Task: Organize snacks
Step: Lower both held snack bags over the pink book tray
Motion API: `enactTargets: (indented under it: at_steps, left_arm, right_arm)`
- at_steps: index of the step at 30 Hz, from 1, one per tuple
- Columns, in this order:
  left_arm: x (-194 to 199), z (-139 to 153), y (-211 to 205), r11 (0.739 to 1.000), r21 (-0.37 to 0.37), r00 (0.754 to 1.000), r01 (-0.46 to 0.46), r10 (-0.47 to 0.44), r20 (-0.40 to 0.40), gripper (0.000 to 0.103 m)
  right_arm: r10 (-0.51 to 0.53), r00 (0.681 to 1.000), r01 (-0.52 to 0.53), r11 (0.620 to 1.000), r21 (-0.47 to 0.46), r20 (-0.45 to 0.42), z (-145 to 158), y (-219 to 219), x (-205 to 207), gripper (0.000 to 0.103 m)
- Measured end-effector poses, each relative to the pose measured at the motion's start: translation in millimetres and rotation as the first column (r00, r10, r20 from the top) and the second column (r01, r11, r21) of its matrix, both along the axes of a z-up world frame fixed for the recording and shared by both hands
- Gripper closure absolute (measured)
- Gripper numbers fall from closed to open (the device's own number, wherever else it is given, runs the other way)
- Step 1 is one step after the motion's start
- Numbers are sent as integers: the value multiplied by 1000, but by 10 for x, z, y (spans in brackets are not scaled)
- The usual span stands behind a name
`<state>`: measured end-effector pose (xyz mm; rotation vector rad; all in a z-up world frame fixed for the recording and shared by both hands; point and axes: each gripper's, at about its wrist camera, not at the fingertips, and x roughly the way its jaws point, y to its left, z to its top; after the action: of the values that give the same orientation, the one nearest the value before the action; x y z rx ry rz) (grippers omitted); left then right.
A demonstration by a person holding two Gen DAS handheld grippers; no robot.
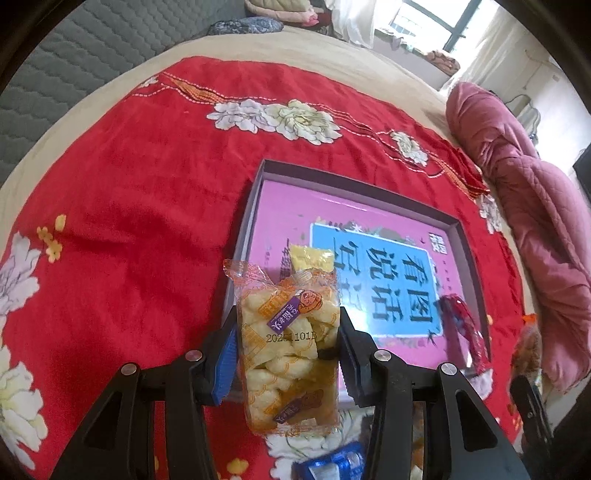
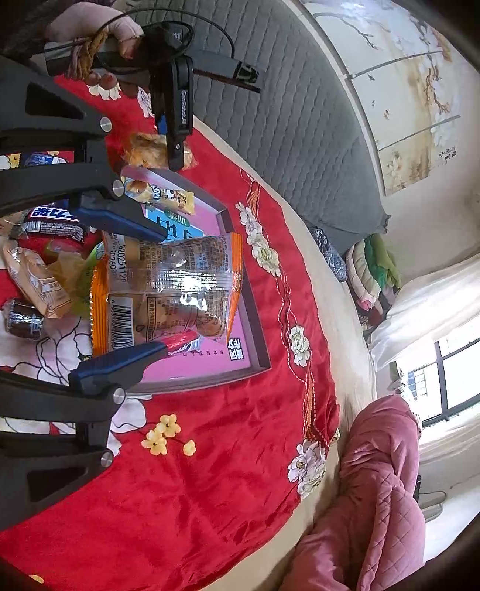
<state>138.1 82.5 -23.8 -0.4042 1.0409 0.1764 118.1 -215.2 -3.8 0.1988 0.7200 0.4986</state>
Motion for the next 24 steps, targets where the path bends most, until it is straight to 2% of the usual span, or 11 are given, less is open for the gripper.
enactTargets:
  at_steps: [8,24]
  left_arm:
    - [169,-75,16,999,42,1000,-1,1,1,54]
    - [204,-286,-123,999,30,999,32,-31,-32,54]
  right_arm:
    - [-5,1000,5,1000,2,-2,-20,25,62,48]
    - [-39,999,39,997,-61,0,-96,84,263,48]
